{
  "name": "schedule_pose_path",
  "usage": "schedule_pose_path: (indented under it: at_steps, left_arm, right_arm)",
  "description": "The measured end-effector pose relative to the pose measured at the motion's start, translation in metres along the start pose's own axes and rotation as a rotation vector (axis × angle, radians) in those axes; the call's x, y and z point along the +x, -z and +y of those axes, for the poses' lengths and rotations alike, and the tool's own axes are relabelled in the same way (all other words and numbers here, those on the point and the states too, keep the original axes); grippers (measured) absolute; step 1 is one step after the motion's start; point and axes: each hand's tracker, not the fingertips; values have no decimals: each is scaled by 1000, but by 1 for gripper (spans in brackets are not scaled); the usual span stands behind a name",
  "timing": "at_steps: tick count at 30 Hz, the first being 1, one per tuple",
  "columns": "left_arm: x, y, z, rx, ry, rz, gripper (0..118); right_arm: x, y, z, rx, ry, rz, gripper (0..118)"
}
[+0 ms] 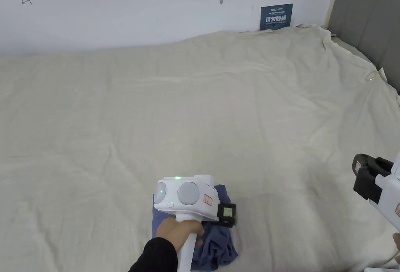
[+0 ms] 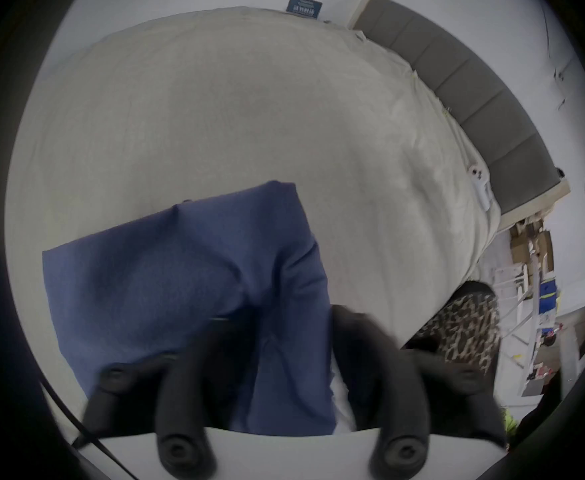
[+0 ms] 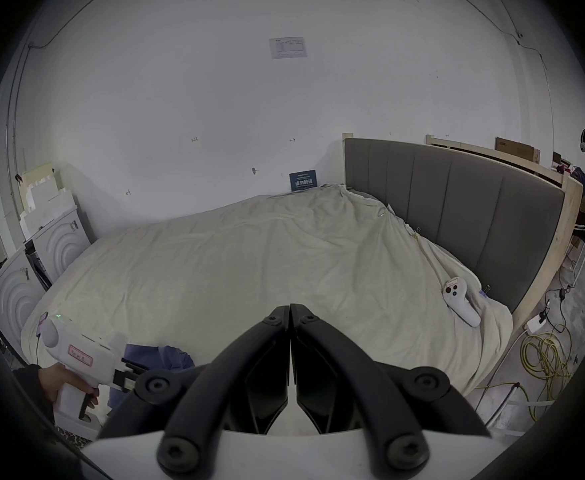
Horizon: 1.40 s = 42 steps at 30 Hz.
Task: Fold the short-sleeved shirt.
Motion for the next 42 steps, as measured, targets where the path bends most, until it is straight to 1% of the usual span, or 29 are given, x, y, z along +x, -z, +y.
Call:
schedule_pose_path:
  at_steps: [1, 4, 9, 12, 14, 15, 16, 18, 19, 21, 23, 24, 26, 28, 29, 31, 34, 38, 42]
  left_arm:
    - [0, -9, 1, 32, -13, 0, 111]
    - [-1, -42, 1, 153, -2, -28, 115]
    - [-12, -87, -5, 354, 18, 24, 115]
    - [-22, -96, -10, 397, 42, 87, 115]
    - [-28, -94, -18, 440, 64, 163, 112]
    - [-31, -93, -24, 474, 66, 184, 104]
    - [-34, -91, -30, 508, 87, 197, 79]
    - [-42, -85, -40, 528, 108, 184, 22]
    - [-44, -80, -43, 522, 94, 183, 6]
    - [-52, -71, -49, 515, 78, 170, 0]
    - [-55, -60, -60, 523, 66, 169, 0]
    - [-54, -55, -63, 525, 72, 191, 0]
    - [-50, -42, -70, 492, 122, 250, 0]
    - [-47, -32, -76, 464, 129, 209, 0]
    - [-43, -27, -79, 461, 139, 220, 0]
    - [-36, -12, -82, 433, 200, 262, 0]
    - [-23, 8, -86, 380, 250, 280, 0]
    - [1, 29, -89, 362, 359, 332, 0]
    - [22, 44, -89, 359, 403, 298, 0]
  right_arm:
    - [-1, 0, 1, 0, -2, 3, 0]
    - [-5, -1, 3, 6, -8, 6, 0]
    - [-10, -1, 4, 13, -10, 13, 0]
    - [-12, -1, 4, 11, -12, 16, 0]
    - [-13, -1, 4, 10, -14, 17, 0]
    - [-14, -2, 4, 10, -16, 17, 0]
    - [-14, -2, 4, 9, -17, 17, 0]
    - [-15, -2, 4, 9, -17, 18, 0]
    - [-14, -2, 4, 8, -18, 18, 0]
    - [-14, -2, 3, 5, -20, 17, 0]
    - [-13, -1, 2, 3, -18, 15, 0]
    - [-12, -1, 1, 0, -17, 14, 0]
    - [-11, -1, 0, -4, -15, 11, 0]
    - [-9, 0, -1, -9, -16, 8, 0]
    - [-7, 0, -2, -11, -15, 6, 0]
    - [-5, 0, -3, -15, -12, 2, 0]
    - [1, 1, -6, -21, -5, -5, 0]
    - [9, 2, -10, -34, 4, -22, 0]
    - [16, 3, -14, -44, 15, -37, 0]
